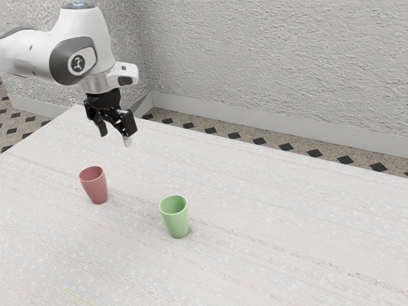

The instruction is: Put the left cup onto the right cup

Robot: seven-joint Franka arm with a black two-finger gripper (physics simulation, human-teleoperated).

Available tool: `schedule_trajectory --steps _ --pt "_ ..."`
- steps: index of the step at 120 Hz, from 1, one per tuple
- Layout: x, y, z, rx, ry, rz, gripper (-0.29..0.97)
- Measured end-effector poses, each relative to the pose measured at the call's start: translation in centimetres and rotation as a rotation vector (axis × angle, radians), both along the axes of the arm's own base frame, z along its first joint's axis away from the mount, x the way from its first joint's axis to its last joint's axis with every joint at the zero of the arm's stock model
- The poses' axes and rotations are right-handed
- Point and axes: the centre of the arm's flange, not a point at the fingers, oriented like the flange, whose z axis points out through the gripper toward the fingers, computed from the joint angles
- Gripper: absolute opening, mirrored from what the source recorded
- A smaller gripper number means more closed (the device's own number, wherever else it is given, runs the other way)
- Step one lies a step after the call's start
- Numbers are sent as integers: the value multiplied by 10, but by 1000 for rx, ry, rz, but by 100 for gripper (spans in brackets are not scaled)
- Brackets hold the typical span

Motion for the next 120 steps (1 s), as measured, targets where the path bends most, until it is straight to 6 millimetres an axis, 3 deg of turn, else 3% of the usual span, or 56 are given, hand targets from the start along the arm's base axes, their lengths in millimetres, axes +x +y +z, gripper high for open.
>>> schedule_trajectory --steps 28,73,120 --pt "4 5 -4 3 -3 12 66" --pt "6 37 -22 3 21 79 66" --pt "18 74 -69 37 54 143 66"
